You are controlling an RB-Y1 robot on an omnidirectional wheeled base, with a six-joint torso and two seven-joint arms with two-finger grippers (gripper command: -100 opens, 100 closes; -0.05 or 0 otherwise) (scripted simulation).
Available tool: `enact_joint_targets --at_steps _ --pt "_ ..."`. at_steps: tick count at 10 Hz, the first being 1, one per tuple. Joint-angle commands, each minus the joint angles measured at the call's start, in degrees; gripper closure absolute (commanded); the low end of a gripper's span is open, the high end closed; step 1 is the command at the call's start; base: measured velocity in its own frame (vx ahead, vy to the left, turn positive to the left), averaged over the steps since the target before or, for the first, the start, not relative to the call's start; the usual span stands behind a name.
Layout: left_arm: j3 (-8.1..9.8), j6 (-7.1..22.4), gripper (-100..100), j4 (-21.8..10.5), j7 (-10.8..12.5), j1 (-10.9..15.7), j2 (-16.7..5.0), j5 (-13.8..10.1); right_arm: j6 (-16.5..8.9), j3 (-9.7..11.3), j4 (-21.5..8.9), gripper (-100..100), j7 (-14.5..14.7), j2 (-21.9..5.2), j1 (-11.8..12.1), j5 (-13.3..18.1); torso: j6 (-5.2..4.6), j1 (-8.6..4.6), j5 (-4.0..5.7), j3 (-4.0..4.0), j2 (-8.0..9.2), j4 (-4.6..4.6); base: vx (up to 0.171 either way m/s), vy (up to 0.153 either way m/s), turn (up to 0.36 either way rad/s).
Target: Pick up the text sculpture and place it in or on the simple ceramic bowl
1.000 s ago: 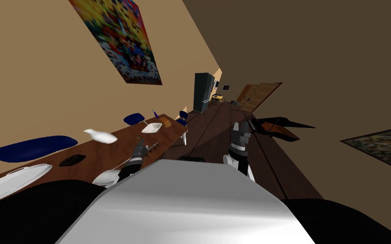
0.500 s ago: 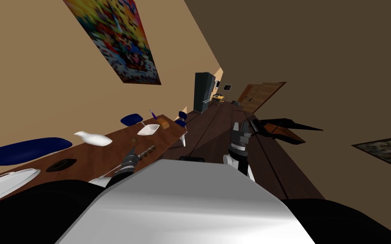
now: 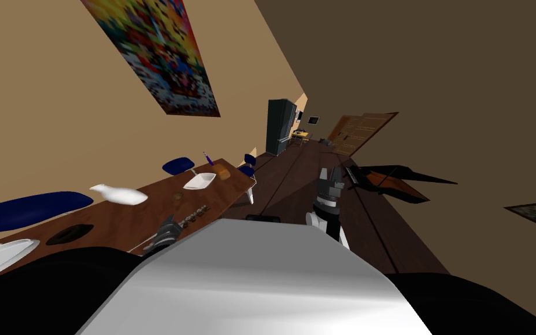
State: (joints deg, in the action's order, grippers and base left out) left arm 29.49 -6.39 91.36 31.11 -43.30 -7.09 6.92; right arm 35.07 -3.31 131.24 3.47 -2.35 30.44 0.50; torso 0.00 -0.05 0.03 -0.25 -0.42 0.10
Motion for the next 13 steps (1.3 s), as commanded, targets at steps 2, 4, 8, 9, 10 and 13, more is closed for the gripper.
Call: enact_joint_targets --at_steps 2,4,8,9,10,13 --pt "2.35 1.6 -100 -2.7 3.0 0.0 1.1 0.4 0.0 0.0 0.0 0 0.0 0.0 0.0 0.0 0.00 0.06 -0.02 0.02 0.03 -0.01 0.103 0.011 0.017" --pt "4.29 3.0 -100 -4.4 5.2 0.3 4.3 0.9 0.0 0.0 0.0 0 0.0 0.0 0.0 0.0 -0.01 0.18 -0.05 -0.01 -0.02 0.00 0.140 0.039 0.009" --pt "4.76 3.6 0 -4.5 5.8 0.3 6.1 1.1 0.0 0.0 0.0 0 0.0 0.0 0.0 0.0 -0.02 0.10 -0.02 0.15 0.28 -0.06 0.056 0.018 -0.002" --pt "4.99 2.9 -100 -6.1 4.9 1.7 6.0 1.1 0.0 0.0 0.0 0 0.0 0.0 0.0 0.0 -0.02 0.06 -0.02 0.22 0.38 -0.08 0.010 0.049 0.061" --pt "5.15 2.5 -100 -7.2 4.3 2.7 6.0 1.1 0.0 0.0 0.0 0 0.0 0.0 0.0 0.0 -0.02 0.21 -0.05 0.23 0.40 -0.09 0.049 0.096 0.060" --pt "5.00 2.8 100 -6.5 4.6 2.0 6.1 1.1 0.0 0.0 0.0 0 0.0 0.0 0.0 0.0 -0.07 0.26 -0.04 0.22 0.38 -0.11 0.009 0.015 0.002"
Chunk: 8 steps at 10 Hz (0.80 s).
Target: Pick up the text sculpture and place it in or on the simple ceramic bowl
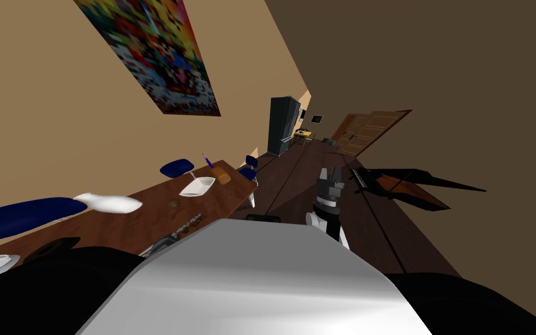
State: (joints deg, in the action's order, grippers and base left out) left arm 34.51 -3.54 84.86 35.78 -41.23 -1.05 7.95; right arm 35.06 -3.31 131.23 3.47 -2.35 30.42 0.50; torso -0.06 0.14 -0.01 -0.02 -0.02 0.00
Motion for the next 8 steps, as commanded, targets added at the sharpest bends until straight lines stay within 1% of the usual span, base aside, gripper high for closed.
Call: enact_joint_targets --at_steps 1,3,4,5,6,7,8 --pt "0.00 0.0 100 0.0 0.0 0.0 0.0 0.0 0.0 0.0 0.0 0 0.0 0.0 0.0 0.0 0.00 0.00 0.00 0.00 0.00 0.00 0.000 0.000 0.000" --pt "0.00 0.0 100 0.0 0.0 0.0 0.0 0.0 0.0 0.0 0.0 0 0.0 0.0 0.0 0.0 0.01 -0.02 -0.01 0.01 0.02 0.00 0.000 0.000 0.000" --pt "0.00 0.0 0 0.0 0.0 0.0 0.0 0.0 0.0 0.0 0.0 0 0.0 0.0 0.0 0.0 0.02 -0.03 0.00 0.01 0.03 0.00 0.000 0.000 0.000" --pt "-0.23 0.6 100 1.7 1.0 -1.5 0.0 0.1 0.0 0.0 0.0 0 0.0 0.0 0.0 0.0 0.02 -0.04 0.00 0.02 0.03 0.00 -0.029 -0.063 -0.092" --pt "-0.15 0.4 100 1.0 0.5 -0.9 -0.1 0.0 0.0 0.0 0.0 0 0.0 0.0 0.0 0.0 0.00 -0.27 0.05 0.06 0.12 -0.01 -0.019 -0.039 -0.017" --pt "-0.19 0.5 0 1.2 0.6 -1.0 -0.1 0.0 0.0 0.0 0.0 0 0.0 0.0 0.0 0.0 0.03 -0.22 0.05 0.06 0.11 -0.01 -0.002 -0.006 0.006" --pt "0.55 0.6 100 1.1 1.3 -1.9 -2.7 -0.8 0.0 0.0 0.0 0 0.0 0.0 0.0 0.0 0.02 -0.12 0.04 0.04 0.07 -0.01 -0.043 -0.090 -0.081"
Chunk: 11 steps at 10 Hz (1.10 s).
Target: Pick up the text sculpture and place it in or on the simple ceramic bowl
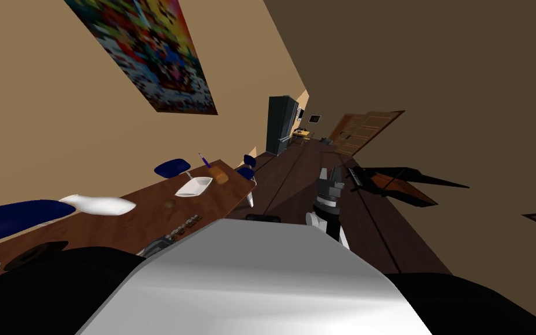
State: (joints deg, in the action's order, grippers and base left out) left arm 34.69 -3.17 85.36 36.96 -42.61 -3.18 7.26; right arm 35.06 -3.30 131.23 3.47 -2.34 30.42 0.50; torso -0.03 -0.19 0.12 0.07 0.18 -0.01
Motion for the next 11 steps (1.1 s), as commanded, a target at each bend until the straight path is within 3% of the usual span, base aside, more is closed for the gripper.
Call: enact_joint_targets --at_steps 1,2,11 --pt "0.83 0.3 100 0.6 0.6 -1.1 -1.7 -0.6 0.0 0.0 0.0 0 0.0 0.0 0.0 0.0 0.00 0.00 0.00 0.00 0.00 0.00 -0.085 -0.125 -0.071" --pt "1.96 0.4 100 0.6 1.8 -2.6 -4.1 -1.9 0.0 0.0 0.0 0 0.0 0.0 0.0 0.0 0.01 -0.20 0.06 0.08 0.15 -0.02 -0.077 -0.146 -0.098" --pt "7.84 2.3 100 -0.2 9.8 -11.2 -13.4 -9.6 0.0 0.0 0.0 0 0.0 0.0 0.0 0.0 0.05 -0.07 0.17 0.04 0.03 -0.04 -0.032 -0.057 -0.099"
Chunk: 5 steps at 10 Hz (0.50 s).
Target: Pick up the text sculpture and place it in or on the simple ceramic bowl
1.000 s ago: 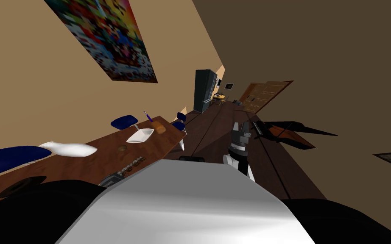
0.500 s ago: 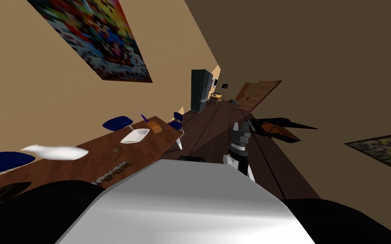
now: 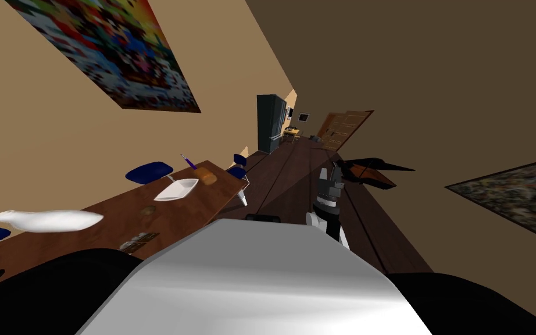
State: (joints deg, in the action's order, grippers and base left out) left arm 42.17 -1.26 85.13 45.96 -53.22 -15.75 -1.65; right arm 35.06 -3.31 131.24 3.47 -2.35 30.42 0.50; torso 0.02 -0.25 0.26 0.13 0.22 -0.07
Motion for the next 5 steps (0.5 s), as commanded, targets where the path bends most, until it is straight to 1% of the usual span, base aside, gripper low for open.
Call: enact_joint_targets --at_steps 1,5 --pt "0.88 0.7 100 -0.1 1.8 -1.4 -1.8 -1.4 0.0 0.0 0.0 0 0.0 0.0 0.0 0.0 0.00 0.00 0.00 0.00 0.00 0.00 -0.013 -0.030 -0.101" --pt "2.27 1.9 100 -0.7 5.3 -4.2 -5.5 -4.0 0.0 0.0 0.0 0 0.0 0.0 0.0 0.0 -0.01 0.09 -0.02 -0.01 -0.03 0.00 -0.002 -0.020 -0.090"
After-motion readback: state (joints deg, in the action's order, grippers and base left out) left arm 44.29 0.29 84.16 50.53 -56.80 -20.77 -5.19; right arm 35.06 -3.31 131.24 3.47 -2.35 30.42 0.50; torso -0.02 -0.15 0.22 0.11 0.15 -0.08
